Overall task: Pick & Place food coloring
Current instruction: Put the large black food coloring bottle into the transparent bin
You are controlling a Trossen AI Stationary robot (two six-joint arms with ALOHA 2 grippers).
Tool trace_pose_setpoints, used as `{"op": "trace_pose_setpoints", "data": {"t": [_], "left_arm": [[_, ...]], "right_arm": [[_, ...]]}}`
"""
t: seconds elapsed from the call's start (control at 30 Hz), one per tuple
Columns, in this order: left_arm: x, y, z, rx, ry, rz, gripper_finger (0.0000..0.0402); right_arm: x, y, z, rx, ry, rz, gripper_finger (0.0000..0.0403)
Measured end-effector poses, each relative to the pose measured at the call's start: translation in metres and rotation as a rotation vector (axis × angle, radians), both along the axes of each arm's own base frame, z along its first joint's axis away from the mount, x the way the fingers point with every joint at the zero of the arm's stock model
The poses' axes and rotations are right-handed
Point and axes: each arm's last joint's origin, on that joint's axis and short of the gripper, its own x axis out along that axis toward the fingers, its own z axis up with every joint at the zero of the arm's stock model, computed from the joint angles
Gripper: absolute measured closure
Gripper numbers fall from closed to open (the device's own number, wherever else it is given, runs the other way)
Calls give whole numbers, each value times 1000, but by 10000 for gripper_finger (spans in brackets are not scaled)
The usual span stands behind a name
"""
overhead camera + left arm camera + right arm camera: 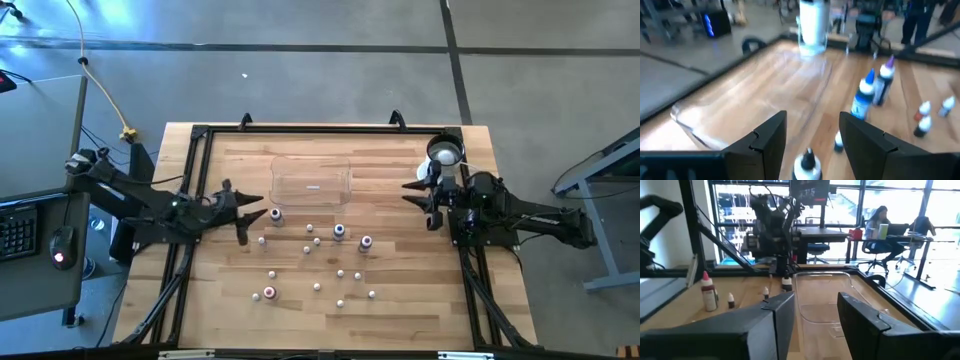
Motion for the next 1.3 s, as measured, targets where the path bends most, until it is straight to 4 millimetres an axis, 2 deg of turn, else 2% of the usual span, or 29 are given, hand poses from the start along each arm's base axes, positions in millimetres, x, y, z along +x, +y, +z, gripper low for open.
{"op": "trace_pose_setpoints", "data": {"t": [0.13,0.23,0.7,1.3], "left_arm": [[5,4,-6,-21,37,22,222],[9,5,-13,-24,77,43,222],[26,-2,-43,-49,215,80,222],[41,-7,-55,-57,185,110,222]], "right_arm": [[0,0,2,26,-21,-2,261],[0,0,2,-17,-24,-7,261],[2,-3,2,20,-17,-83,261],[10,-5,-4,51,36,-88,261]]}}
